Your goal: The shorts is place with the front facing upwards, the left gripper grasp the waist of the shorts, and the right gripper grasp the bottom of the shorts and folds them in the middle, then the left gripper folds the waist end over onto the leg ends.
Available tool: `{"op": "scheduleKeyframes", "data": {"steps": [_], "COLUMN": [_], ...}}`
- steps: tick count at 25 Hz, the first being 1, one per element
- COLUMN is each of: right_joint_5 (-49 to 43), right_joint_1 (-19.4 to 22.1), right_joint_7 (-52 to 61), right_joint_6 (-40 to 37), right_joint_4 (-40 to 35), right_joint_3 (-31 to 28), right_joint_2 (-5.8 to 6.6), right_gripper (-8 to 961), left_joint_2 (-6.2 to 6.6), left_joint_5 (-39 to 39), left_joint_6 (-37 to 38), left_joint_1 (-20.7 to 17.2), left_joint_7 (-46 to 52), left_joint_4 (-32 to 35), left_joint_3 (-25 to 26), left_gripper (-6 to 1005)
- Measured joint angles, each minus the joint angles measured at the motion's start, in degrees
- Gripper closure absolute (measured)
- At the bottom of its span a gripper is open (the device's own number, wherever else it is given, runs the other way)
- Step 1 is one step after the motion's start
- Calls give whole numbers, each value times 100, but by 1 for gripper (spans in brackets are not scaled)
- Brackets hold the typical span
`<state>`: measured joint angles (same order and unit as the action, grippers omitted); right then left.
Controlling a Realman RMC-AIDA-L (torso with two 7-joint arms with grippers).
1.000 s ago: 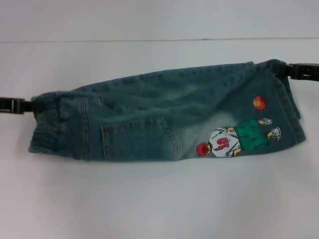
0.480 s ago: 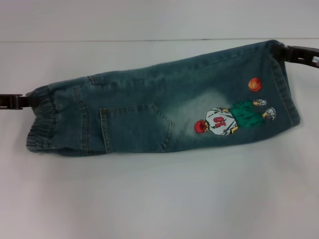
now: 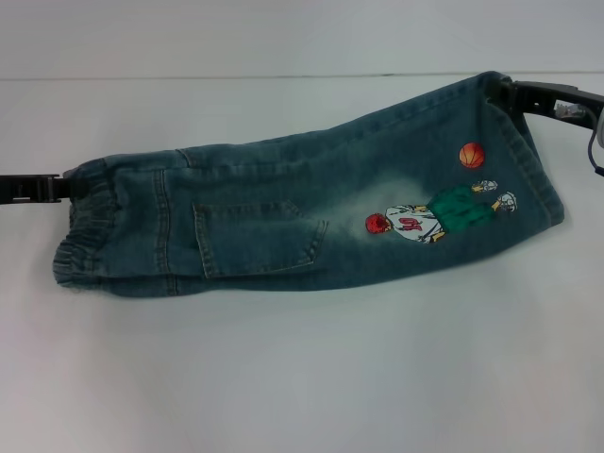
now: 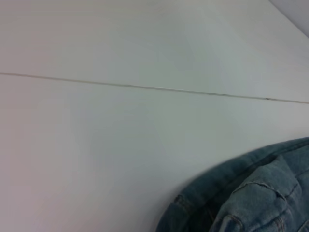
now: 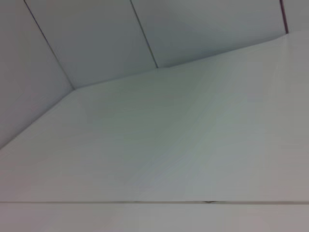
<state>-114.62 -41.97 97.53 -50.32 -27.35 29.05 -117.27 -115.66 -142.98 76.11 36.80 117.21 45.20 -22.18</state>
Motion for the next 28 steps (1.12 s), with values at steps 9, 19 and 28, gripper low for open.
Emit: {"op": "scheduleKeyframes", "data": {"steps": [9, 19, 28], "right_joint_5": [13, 514, 1032], "right_joint_1": [-111, -119, -90], "right_joint_7": [-13, -33, -130], "right_joint_6": [380, 97, -354], "right_joint_4": [73, 16, 5], "right_joint_3": [107, 109, 130], "right_joint_2": [-101, -92, -27], "right_gripper": [912, 911, 910], "left_joint_2": [-2, -4, 17], "left_joint_5": [13, 15, 16], "left_joint_6": [-144, -191, -237], "left_joint_1": [3, -38, -60], "left_joint_7": [3, -11, -22], "left_joint_4": [-12, -8, -3], "left_joint_3": [-50, -49, -29], "left_gripper": [952, 952, 951]}}
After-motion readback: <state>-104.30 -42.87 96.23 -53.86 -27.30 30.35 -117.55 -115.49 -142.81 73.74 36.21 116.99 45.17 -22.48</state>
